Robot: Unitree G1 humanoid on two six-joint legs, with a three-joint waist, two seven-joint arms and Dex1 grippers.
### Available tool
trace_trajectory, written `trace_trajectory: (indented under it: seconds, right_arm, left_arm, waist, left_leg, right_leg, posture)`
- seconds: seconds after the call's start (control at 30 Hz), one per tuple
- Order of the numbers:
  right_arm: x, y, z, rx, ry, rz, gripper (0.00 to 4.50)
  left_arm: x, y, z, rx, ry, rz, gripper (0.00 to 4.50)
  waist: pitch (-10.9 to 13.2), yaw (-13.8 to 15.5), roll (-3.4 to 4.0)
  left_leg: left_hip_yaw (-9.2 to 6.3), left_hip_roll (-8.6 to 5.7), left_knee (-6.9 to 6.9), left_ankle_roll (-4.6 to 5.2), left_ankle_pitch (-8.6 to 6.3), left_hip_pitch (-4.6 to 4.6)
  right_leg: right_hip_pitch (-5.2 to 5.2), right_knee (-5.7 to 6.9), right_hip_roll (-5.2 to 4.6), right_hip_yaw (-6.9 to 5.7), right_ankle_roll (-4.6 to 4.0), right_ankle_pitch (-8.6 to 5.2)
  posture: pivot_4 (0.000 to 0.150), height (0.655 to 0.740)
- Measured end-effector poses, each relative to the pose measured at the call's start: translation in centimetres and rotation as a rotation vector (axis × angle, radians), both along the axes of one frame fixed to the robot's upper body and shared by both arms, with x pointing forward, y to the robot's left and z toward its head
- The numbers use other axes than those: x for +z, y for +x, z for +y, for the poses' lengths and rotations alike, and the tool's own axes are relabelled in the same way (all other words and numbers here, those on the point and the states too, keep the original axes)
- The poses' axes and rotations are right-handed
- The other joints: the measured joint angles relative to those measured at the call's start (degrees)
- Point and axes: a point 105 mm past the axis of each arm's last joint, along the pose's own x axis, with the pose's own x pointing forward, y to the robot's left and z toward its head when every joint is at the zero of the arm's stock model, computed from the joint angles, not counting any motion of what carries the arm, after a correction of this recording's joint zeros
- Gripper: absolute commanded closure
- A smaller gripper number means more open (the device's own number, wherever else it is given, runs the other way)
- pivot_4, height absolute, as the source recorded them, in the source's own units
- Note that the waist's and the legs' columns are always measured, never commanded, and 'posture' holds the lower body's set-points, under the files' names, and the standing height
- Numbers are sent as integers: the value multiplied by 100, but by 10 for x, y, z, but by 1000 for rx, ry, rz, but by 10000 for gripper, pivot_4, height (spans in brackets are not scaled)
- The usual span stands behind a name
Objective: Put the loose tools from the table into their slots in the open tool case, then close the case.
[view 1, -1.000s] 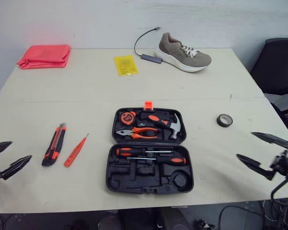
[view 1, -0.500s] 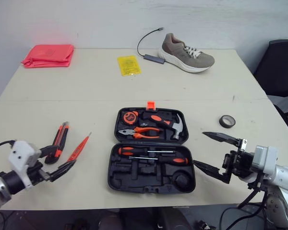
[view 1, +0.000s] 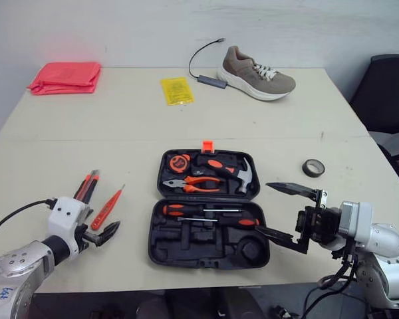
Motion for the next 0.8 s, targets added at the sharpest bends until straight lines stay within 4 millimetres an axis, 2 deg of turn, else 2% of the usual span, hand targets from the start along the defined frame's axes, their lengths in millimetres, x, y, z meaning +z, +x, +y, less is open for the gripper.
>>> trace_trajectory:
  seconds: [0.03,0.1,0.17,0.2,0.23,0.37,0.4,0.57,0.67,0.73,0.8]
  right_arm:
    - [0,0,1,2,-1,-3,1032]
    - [-1,0,1,5,-4,-1,0]
    - [-2,-1,3,9,-6,2,0]
    - [-2,-1,3,8,-7,4,0]
    - [-3,-1,3,6,-8,5,0]
    - [-3,-3,4,2,-11,4,0]
    - [-4,-3,4,-3,-13,7,0]
    - [-7,-4,3,-25,-13,24,0]
    - [-9,-4,2,-33,-17,30,0]
    - [-9,-5,0,-40,-25,29,0]
    - [-7,-4,-4,-55,-38,9,0]
  left_arm:
    - [0,1,-1,-2,2,4,0]
    - [-1,4,-4,-3,9,9,5493]
    - [-1,7,-6,-8,13,11,13276]
    - [-2,8,-9,-19,17,15,15390]
    - [-1,10,-11,-28,21,17,21464]
    - [-1,14,-17,-51,20,23,39204]
    - [0,15,-18,-54,22,23,41983]
    - [2,20,-21,-78,18,11,41899]
    - [11,27,-34,-175,-18,-51,41899]
    - [30,33,-45,-286,-26,-152,41899]
    - [59,34,-61,-463,-12,-277,41899]
  waist:
    - [0,8,1]
    - [-4,43,9]
    - [-7,76,13]
    - [-7,103,13]
    - [-7,122,14]
    - [-10,154,19]
    - [-11,156,20]
    - [-13,172,27]
    - [-7,180,16]
    - [-5,176,12]
    - [-5,169,12]
  left_leg:
    - [0,-1,1,0,0,0]
    - [-1,-2,3,1,1,3]
    - [-1,-2,4,2,1,4]
    - [-1,-3,5,2,1,4]
    - [-2,-3,5,3,1,5]
    - [-2,-2,4,6,1,5]
    - [-4,-2,4,6,1,5]
    - [-14,-10,4,13,5,4]
    - [-18,-11,4,14,5,-1]
    - [-18,-11,3,13,5,-6]
    - [-17,-12,2,12,4,-6]
  right_leg:
    - [1,0,-1,0,0,0]
    - [4,0,-5,0,0,0]
    - [6,0,-8,0,0,0]
    - [7,0,-8,0,0,0]
    - [7,0,-10,0,0,0]
    - [9,0,-18,-1,0,0]
    - [10,0,-19,-2,0,0]
    - [15,0,-31,-10,0,0]
    - [15,-2,-33,-16,0,0]
    - [15,-7,-33,-20,0,0]
    - [16,-11,-31,-22,0,0]
  posture:
    - [1500,7400]
    - [1500,7400]
    - [1500,7400]
    - [1500,7400]
    - [1500,7400]
    - [1500,7400]
    - [1500,7400]
    - [1500,7400]
    - [1500,7400]
    - [1500,7400]
    - [1500,7400]
